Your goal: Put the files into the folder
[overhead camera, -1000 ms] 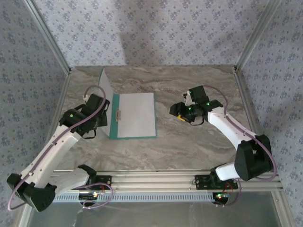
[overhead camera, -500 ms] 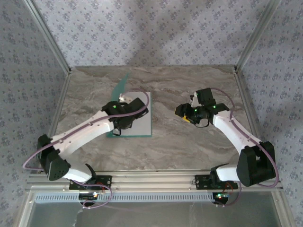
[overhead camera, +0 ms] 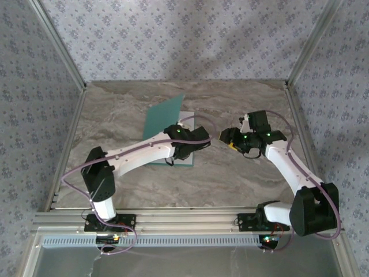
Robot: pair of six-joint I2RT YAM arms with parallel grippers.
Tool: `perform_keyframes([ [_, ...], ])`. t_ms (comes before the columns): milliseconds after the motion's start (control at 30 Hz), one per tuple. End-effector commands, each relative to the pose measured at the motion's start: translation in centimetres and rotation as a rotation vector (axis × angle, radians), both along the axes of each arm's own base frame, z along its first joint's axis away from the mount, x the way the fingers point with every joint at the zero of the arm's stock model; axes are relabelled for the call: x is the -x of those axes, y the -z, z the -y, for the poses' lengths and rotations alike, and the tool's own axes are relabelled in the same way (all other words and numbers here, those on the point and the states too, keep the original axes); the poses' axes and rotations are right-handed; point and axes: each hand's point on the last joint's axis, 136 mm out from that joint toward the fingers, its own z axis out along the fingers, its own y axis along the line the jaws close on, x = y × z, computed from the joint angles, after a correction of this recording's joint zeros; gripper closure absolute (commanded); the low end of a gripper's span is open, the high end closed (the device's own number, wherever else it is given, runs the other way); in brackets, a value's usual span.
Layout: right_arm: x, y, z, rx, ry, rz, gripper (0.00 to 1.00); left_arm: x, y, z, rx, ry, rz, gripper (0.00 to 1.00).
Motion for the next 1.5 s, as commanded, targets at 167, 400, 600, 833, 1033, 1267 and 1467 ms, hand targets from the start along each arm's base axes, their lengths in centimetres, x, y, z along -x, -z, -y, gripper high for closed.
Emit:
perform_keyframes([
  [167,0.7,-0.4,1.3,-0.014,0.023,0.01,0.4,-0.1,3.0,5.5,0.099,0.019,-0.059,0.81],
  [400,0.9,-1.9,3.7,-0.001,0.101,0.059,0.39,-0.3,6.7,10.9,0.185,0.054,-0.163,0.69],
  [600,1.4,-2.8,5.7,-0.016,0.169,0.113,0.38,-0.1,6.6,13.4,0.263,0.075,-0.188,0.45],
  [833,1.6,-3.8,7.2,-0.049,0.231,0.184,0.38,-0.8,3.3,14.0,0.328,0.106,-0.128,0.27],
  [1033,1.5,-4.4,8.5,-0.004,0.281,0.235,0.32,-2.3,0.3,14.0,0.439,0.123,-0.065,0.21],
  [1267,0.7,-5.3,10.4,0.068,0.359,0.334,0.21,-5.5,-5.0,11.1,0.574,0.125,0.12,0.11],
  [1467,-0.4,-4.7,13.7,0.28,0.45,0.377,0.1,-9.5,-6.9,1.7,0.526,0.015,0.312,0.0],
])
